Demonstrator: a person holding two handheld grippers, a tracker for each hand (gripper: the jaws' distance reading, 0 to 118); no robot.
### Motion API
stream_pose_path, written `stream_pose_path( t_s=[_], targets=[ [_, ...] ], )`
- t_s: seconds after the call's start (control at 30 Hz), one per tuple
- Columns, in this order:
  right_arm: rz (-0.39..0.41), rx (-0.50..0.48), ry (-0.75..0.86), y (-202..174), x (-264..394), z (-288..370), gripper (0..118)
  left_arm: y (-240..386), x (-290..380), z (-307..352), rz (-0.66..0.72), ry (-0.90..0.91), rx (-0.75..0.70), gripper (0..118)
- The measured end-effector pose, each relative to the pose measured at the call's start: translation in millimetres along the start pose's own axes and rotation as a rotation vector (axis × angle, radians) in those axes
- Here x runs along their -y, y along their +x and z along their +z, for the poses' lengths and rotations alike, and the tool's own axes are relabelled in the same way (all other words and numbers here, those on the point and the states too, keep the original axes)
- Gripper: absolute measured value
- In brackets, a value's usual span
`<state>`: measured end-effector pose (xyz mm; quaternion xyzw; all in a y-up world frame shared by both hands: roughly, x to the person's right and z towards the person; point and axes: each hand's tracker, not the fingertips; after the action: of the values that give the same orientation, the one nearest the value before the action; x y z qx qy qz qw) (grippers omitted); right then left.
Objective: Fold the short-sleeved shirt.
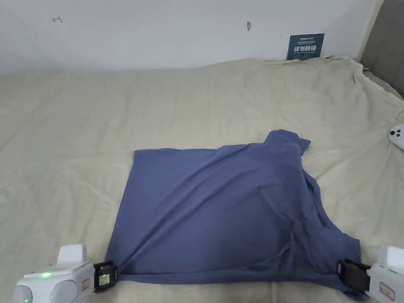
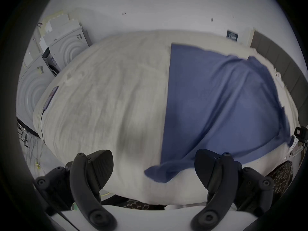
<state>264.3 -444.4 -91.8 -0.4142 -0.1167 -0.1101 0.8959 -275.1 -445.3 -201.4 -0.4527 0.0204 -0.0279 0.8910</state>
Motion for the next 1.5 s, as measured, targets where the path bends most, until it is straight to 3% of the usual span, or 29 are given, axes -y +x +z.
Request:
stream_pose_path(
  t_s=[0.07, 0.27, 0.47, 0.53, 0.57, 0.67, 0.77, 0.8, 0.87, 1.03, 1.2, 1.27, 1.3, 1.33, 1.4, 1.43, 1.5],
  targets=[
    [-0.010, -0.015, 0.082, -5, -15, 18, 102, -1, -10, 18, 0.026, 0.071, 0.029, 104],
    [-0.016, -0.101, 0.269, -28, -57, 71, 102, 5, -44, 73, 0.068, 0.283, 0.061, 113],
    [0.033, -0.100, 0.416, -51, -74, 101, 101, 16, -63, 106, 0.042, 0.432, 0.048, 111],
    [0.062, -0.083, 0.456, -57, -73, 104, 91, 19, -64, 111, 0.026, 0.461, 0.060, 100],
    [0.082, -0.076, 0.474, -60, -72, 106, 78, 22, -63, 113, 0.022, 0.478, 0.066, 88],
    [0.093, -0.071, 0.498, -65, -69, 110, 17, 24, -58, 116, 0.015, 0.519, 0.091, 35],
    [0.126, -0.065, 0.539, -67, -65, 110, 8, 21, -55, 114, 0.052, 0.528, 0.176, 23],
    [0.133, -0.064, 0.544, -68, -64, 110, 1, 20, -54, 114, 0.065, 0.524, 0.189, 14],
    [0.147, -0.061, 0.542, -69, -63, 110, 0, 17, -51, 111, 0.090, 0.512, 0.211, 0],
    [0.140, -0.057, 0.535, -61, -63, 103, 0, 15, -45, 100, 0.091, 0.458, 0.194, 0],
    [0.118, -0.062, 0.508, -50, -59, 96, 0, 5, -34, 77, 0.087, 0.262, 0.187, 0],
    [0.120, -0.059, 0.499, -47, -57, 93, 0, -1, -24, 62, 0.101, 0.191, 0.203, 5],
    [0.119, -0.060, 0.494, -48, -55, 94, 0, -3, -19, 56, 0.103, 0.154, 0.200, 18],
    [0.116, -0.060, 0.487, -47, -52, 94, 0, -4, -14, 50, 0.102, 0.126, 0.178, 39],
    [0.103, -0.055, 0.474, -44, -49, 91, 0, -6, -4, 37, 0.113, 0.083, 0.134, 93],
    [0.097, -0.054, 0.465, -45, -47, 92, 0, -7, 1, 31, 0.125, 0.063, 0.116, 107],
    [0.091, -0.053, 0.451, -44, -43, 91, 0, -9, 10, 20, 0.124, 0.049, 0.103, 111]
  ],
)
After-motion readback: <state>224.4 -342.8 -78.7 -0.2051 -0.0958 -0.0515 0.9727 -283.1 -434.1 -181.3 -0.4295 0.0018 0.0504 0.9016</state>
